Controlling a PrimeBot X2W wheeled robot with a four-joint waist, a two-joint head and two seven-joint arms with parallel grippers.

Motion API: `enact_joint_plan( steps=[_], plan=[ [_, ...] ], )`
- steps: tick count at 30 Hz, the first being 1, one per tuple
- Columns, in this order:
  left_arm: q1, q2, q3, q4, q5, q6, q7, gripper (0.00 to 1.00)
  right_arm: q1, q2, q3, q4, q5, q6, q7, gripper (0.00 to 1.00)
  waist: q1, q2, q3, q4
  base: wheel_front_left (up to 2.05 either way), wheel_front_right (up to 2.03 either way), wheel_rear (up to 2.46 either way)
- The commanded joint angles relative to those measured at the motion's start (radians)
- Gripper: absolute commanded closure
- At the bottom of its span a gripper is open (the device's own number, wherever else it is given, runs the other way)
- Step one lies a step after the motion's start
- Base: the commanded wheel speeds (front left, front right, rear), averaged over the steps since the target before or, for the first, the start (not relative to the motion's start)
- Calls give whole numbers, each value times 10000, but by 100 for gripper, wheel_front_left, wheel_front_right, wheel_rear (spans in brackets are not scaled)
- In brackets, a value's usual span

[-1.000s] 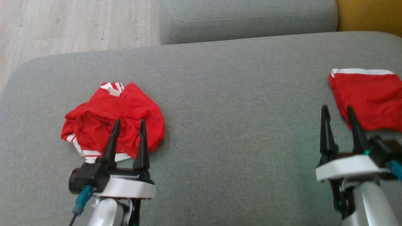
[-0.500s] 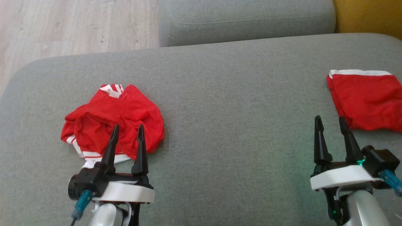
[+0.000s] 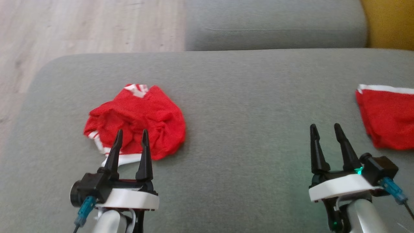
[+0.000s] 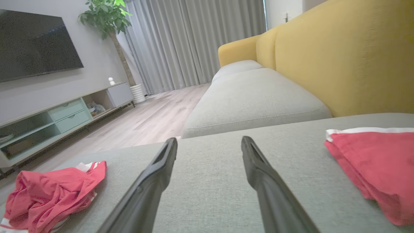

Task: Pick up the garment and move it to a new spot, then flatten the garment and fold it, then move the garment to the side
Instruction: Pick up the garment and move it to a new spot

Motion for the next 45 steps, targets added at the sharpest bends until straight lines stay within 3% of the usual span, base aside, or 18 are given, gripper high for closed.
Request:
enact_joint_plan(
  steps=[1,14,23,30,39,45],
  plan=[
    [-212,33,320,-245,43,66,-51,0,-199,-23,331,-336,62,-9,-117,0,0,-1,-76,385,0,0,0],
    [83,33,474,-183,123,71,-51,0,-4,-22,1043,-210,306,-9,-117,0,0,-1,-251,1898,0,0,0],
    [-63,35,647,-214,245,-14,-51,0,-92,-22,1200,-253,373,-9,-118,0,0,-1,12,2057,0,0,0],
    [-1410,397,403,479,530,-486,131,0,-459,-22,1037,-373,225,-9,-118,0,0,-1,829,1687,0,0,0],
    [-4989,1524,-1349,1653,738,-1026,2438,0,-1207,-22,763,-619,15,-9,-118,0,0,-1,2218,1108,0,0,0],
    [-7630,2876,-4260,2767,-422,-1041,4494,0,-1823,-22,1108,-719,-33,-9,-118,0,0,-1,3054,438,0,0,0]
  ],
)
